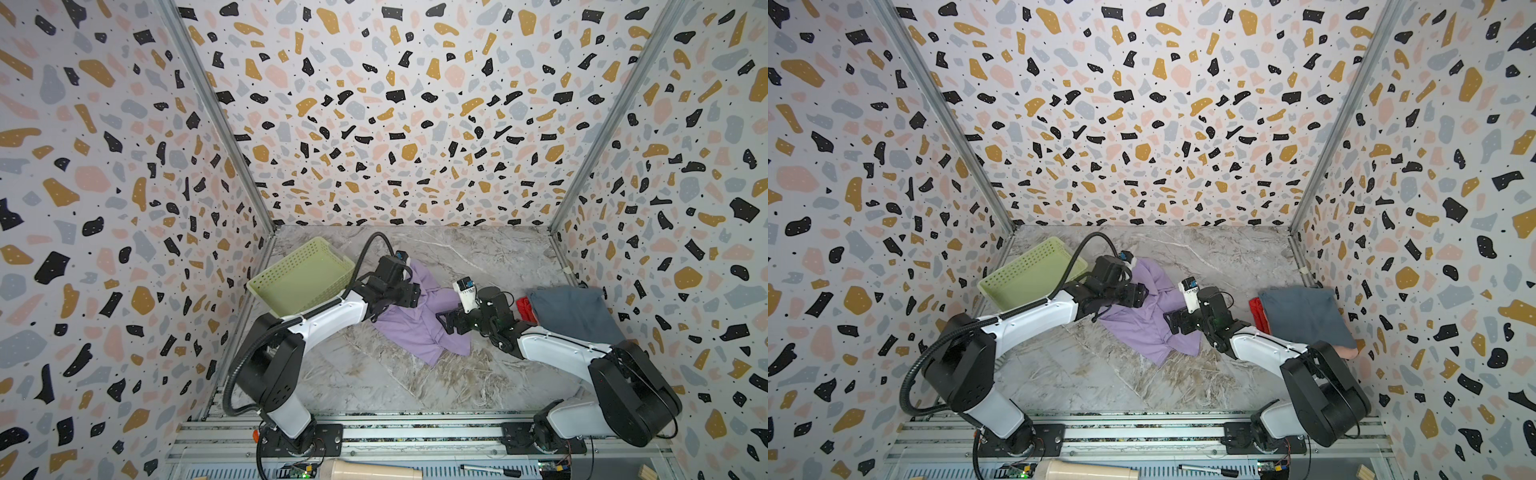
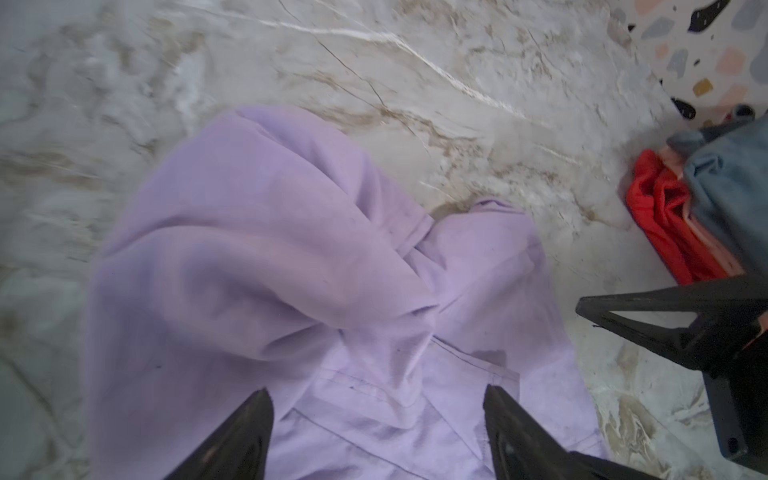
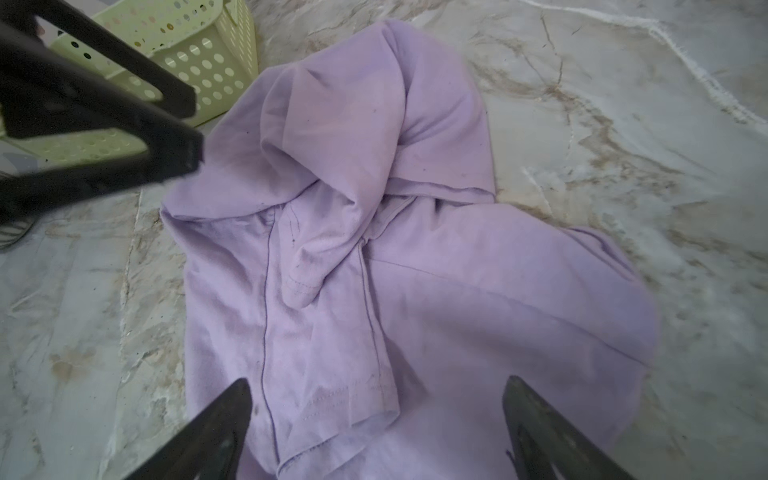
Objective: Fold and stack the t-shirts
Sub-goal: 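Grasp the shirt edges with both grippers near each other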
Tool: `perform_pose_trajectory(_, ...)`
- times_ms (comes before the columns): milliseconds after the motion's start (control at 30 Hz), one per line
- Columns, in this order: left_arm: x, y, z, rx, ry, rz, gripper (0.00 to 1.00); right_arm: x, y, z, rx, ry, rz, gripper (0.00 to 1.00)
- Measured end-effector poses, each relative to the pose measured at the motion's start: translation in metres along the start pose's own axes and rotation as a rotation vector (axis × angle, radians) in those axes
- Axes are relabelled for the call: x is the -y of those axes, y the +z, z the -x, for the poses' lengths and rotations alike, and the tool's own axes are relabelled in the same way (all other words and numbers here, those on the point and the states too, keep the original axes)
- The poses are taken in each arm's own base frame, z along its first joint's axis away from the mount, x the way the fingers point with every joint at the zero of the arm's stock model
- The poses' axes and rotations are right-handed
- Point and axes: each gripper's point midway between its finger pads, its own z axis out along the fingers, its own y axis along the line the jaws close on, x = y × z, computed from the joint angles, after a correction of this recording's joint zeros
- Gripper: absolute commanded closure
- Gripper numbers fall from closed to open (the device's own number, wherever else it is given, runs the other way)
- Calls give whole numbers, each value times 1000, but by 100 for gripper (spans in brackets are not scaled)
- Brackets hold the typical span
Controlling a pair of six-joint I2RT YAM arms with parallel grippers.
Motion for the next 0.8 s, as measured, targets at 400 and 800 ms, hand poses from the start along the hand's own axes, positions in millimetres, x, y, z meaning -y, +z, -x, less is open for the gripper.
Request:
perform_pose_trajectory(400,-1,67,-53,-117,-1,44,52,-19,26,-45,-119,8,54,20)
perform_pose_trajectory(800,-2,72,-46,-83,-21,55,100,-21,41,-59,-151,-16,-23,97)
